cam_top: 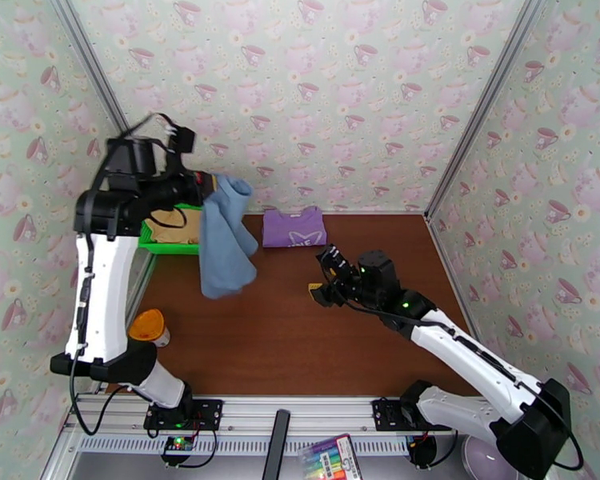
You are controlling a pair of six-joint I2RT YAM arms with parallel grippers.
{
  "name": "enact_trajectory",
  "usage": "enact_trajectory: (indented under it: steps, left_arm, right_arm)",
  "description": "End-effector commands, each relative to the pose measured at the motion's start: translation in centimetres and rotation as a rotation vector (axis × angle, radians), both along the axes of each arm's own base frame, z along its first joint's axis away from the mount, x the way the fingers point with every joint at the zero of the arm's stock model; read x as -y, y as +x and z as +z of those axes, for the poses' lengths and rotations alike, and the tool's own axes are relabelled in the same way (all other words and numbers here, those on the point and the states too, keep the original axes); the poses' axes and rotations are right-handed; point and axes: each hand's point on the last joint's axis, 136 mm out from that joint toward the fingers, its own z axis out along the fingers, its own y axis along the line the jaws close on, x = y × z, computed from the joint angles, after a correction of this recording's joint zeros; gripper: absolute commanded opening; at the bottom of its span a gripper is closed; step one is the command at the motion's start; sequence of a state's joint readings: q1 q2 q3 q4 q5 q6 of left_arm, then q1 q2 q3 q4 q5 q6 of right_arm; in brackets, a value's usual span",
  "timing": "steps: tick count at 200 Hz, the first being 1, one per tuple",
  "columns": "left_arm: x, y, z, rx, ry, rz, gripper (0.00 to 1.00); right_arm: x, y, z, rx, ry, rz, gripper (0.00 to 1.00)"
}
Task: Fold and stack the mixed laundry pile
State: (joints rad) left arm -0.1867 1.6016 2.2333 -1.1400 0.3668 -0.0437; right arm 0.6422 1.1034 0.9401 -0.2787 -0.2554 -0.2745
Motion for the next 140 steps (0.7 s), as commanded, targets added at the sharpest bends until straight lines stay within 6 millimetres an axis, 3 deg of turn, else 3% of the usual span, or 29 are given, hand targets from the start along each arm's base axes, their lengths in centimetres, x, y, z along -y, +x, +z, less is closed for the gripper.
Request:
enact_trajectory:
  steps: [1, 25, 62, 105, 140]
  left_arm:
    - [3.8, -2.2, -3.1, -0.084, 0.017, -0.14, 0.0]
    - [7.1, -3.6, -6.8, -0.137, 0.055, -0.23, 0.0]
    - [11.3, -6.7, -11.3, -0.202, 0.09, -0.373, 0.0]
    - [13.2, -9.4, -13.5, -0.218, 0.148, -0.461, 0.0]
    - [13.6, -9.8, -13.9, -0.22, 0.159, -0.474, 0.0]
  right_arm:
    - [-1.6, -1.0, 2.5, 0.185, -0.06, 0.189, 0.75]
    - [-2.9, -1.3, 3.2, 0.241, -0.043, 0.281, 0.77]
    - [-5.2, 0.0, 3.9, 0.314, 0.008, 0.338, 0.85]
    - [-6.3, 2.4, 3.4, 0.327, -0.022, 0.317, 0.91]
    - [-6.8, 1.3, 3.3, 0.311, 0.0, 0.382, 0.92]
